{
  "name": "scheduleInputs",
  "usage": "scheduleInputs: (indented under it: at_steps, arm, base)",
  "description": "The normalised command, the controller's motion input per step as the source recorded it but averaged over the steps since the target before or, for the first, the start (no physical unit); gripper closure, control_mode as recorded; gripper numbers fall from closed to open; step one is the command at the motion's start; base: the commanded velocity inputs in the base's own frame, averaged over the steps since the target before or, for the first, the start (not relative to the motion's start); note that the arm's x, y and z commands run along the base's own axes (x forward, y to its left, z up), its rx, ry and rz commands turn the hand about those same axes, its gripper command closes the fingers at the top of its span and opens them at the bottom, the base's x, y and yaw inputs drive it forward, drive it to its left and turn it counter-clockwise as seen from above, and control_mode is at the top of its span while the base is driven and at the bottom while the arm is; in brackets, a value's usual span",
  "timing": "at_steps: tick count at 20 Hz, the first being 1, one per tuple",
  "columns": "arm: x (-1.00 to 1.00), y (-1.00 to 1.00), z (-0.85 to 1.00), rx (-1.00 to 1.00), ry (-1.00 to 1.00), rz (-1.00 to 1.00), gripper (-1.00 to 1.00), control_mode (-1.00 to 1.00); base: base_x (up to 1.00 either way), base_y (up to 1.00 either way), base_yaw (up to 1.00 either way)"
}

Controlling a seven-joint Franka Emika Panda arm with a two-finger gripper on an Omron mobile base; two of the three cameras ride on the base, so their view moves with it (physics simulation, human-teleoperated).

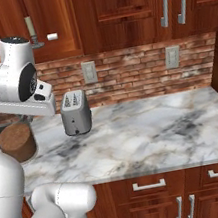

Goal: Pick the candle and jar from the dining table and place them in the open cabinet. Close the cabinet after placing the objects.

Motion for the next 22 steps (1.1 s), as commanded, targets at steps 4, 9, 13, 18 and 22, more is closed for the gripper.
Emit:
scheduleInputs:
  at_steps: [4,9,13,18,22]
  arm:
    - [0.0,0.0,0.0,0.0,0.0,0.0,1.0,1.0]
    - [0.0,0.0,0.0,0.0,0.0,0.0,1.0,1.0]
    - [0.0,0.0,0.0,0.0,0.0,0.0,1.0,1.0]
    - [0.0,0.0,0.0,0.0,0.0,0.0,1.0,-1.0]
    - [0.01,0.0,0.0,0.0,0.0,0.0,1.0,-1.0]
  base:
    - [0.0,0.0,0.0]
    - [0.0,0.0,0.0]
    - [0.0,0.0,0.0]
    - [0.0,0.0,0.0]
    - [0.0,0.0,0.0]
